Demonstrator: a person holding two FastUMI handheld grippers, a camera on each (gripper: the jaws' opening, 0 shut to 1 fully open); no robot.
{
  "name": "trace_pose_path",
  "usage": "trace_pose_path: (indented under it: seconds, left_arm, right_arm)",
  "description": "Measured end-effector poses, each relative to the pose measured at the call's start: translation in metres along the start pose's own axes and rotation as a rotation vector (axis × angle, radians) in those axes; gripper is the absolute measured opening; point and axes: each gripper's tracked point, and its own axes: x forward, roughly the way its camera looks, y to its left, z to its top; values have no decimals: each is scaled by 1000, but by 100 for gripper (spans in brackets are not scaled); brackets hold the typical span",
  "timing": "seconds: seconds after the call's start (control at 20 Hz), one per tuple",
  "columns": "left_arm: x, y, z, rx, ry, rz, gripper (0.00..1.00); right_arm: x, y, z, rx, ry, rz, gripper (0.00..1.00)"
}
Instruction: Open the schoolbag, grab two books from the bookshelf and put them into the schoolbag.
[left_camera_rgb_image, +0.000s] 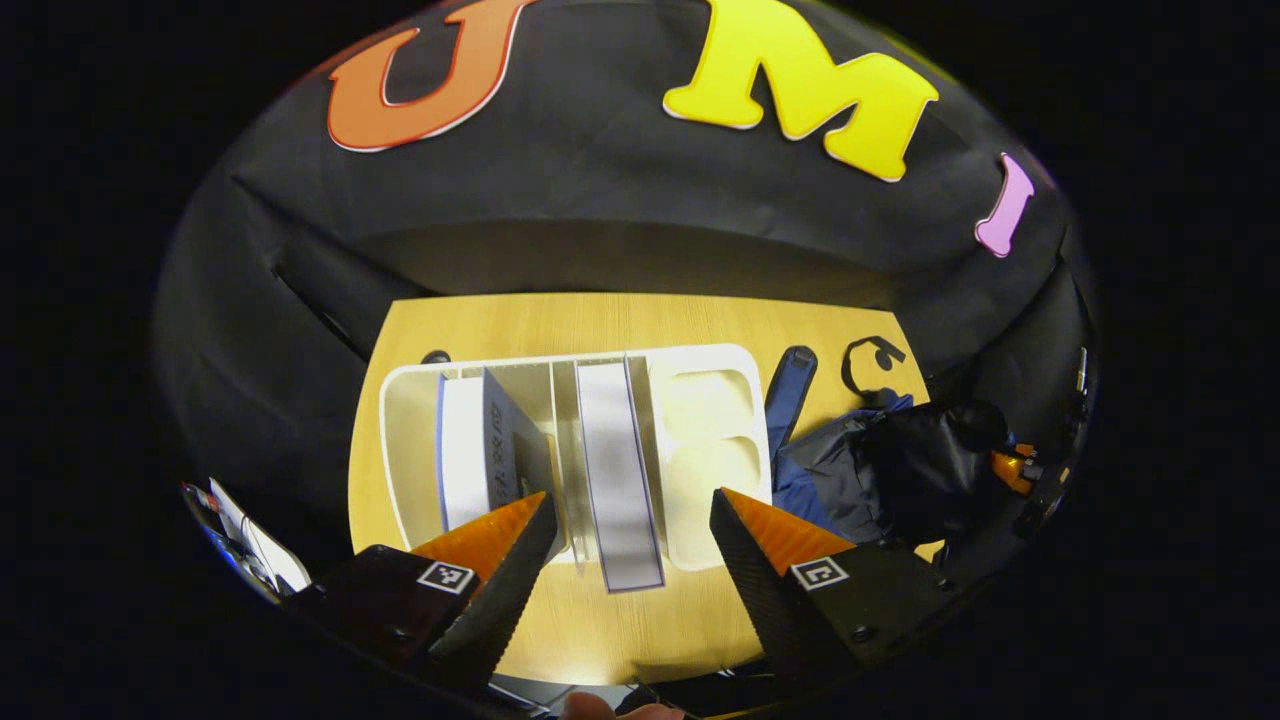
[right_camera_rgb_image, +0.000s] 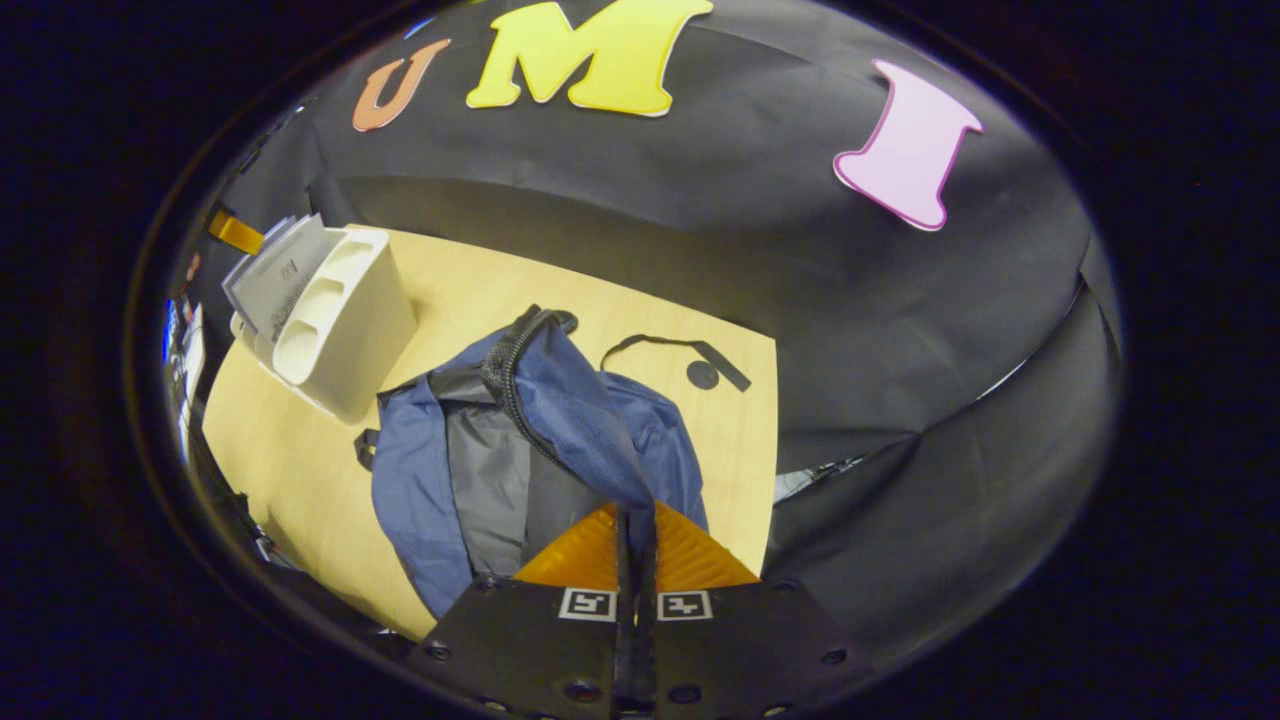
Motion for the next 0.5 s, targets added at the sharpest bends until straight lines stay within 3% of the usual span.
trace_pose_path:
  seconds: [0.25,0.3,0.35,0.4,0.5]
  left_arm:
    - [37,12,-19,-42,198,50,99]
    - [41,16,-23,-50,223,57,92]
    - [46,19,-24,-65,238,66,99]
    - [50,21,-29,-72,251,72,97]
    - [53,21,-27,-75,259,71,90]
  right_arm:
    - [-3,-4,-3,13,-1,6,0]
    - [-3,-3,-3,12,-2,8,0]
    - [-4,-3,-4,9,-3,10,0]
    - [-4,-3,-4,8,-4,12,4]
    - [-2,-2,-3,10,-2,15,0]
